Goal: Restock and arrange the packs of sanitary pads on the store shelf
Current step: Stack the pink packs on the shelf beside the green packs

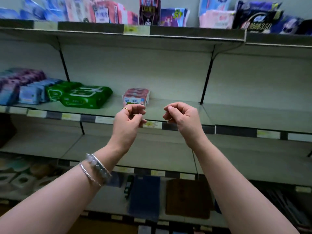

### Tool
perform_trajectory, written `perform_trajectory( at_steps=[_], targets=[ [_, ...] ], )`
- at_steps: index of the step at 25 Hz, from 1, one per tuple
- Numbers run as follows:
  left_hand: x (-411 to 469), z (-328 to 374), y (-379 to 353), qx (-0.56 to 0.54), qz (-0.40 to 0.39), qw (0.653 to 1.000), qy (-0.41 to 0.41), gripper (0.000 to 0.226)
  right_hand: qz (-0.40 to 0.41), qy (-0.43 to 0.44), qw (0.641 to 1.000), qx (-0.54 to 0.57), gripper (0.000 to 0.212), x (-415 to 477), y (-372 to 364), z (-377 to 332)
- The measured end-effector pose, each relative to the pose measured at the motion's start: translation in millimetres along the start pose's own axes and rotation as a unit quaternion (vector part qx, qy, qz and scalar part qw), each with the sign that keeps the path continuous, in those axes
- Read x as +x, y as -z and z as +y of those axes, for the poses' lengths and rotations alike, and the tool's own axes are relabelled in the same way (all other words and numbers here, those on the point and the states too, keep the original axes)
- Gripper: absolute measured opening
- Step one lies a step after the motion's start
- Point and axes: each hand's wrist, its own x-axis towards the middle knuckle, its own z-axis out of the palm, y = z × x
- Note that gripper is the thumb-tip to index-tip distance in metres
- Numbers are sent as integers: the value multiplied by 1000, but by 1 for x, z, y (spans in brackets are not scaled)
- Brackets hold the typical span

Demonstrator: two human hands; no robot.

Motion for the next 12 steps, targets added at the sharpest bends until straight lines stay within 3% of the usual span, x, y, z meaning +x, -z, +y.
perform_trajectory(
  at_steps=[12],
  targets=[
    [153,-69,47,19,6,999,29,28,16,-32,996,-87,20,138,-73,51]
  ],
)
